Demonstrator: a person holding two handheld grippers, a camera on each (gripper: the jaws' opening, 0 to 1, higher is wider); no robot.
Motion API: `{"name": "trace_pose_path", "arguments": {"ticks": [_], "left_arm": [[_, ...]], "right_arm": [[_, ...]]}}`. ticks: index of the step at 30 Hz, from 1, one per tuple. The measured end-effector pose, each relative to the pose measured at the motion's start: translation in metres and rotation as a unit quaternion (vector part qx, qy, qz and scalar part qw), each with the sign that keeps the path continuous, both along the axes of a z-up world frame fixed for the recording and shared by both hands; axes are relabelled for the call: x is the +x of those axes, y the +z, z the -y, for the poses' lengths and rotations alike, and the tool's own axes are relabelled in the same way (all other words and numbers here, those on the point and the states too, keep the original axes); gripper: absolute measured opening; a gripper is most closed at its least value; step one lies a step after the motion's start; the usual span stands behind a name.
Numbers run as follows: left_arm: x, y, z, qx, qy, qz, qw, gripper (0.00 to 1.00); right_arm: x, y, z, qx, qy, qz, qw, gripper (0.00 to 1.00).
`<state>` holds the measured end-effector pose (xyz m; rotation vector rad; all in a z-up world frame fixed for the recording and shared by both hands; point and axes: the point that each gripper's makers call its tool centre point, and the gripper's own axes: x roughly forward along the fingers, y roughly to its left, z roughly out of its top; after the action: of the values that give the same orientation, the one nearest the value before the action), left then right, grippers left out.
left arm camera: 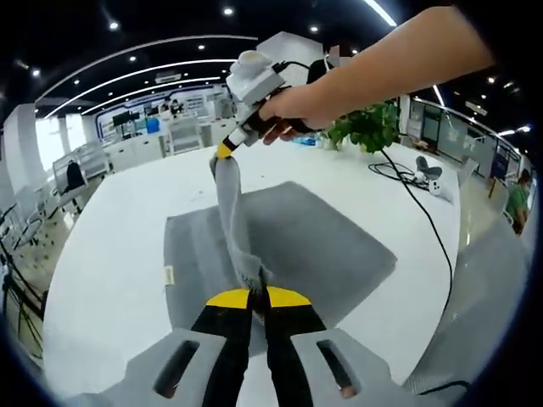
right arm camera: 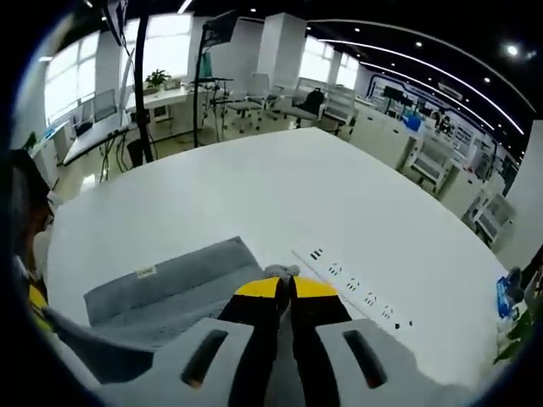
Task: Fold the towel on the table until its edges align and the towel forms a compact rectangular stack.
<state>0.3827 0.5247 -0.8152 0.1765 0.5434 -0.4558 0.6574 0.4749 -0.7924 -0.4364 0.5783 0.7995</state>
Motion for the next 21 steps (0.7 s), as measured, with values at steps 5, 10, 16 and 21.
{"name": "trace_pose_path", "arguments": {"ticks": [5, 10, 16, 21], "left_arm": [[-0.002, -0.007, -0.003, 0.006, 0.0, -0.006, 1.0, 0.05], [-0.001, -0.019, -0.009, 0.015, 0.001, -0.013, 0.9998, 0.05], [-0.001, -0.034, -0.019, 0.017, 0.012, -0.028, 0.9994, 0.05], [0.001, -0.048, -0.032, 0.021, 0.021, -0.04, 0.9988, 0.05]], "right_arm": [[-0.004, -0.004, -0.007, 0.007, -0.003, -0.01, 0.9999, 0.02], [-0.006, -0.015, -0.017, 0.004, 0.0, -0.017, 0.9999, 0.02], [0.0, -0.031, -0.029, 0.004, 0.003, -0.025, 0.9997, 0.02], [0.006, -0.042, -0.044, 0.007, 0.007, -0.03, 0.9995, 0.02]]}}
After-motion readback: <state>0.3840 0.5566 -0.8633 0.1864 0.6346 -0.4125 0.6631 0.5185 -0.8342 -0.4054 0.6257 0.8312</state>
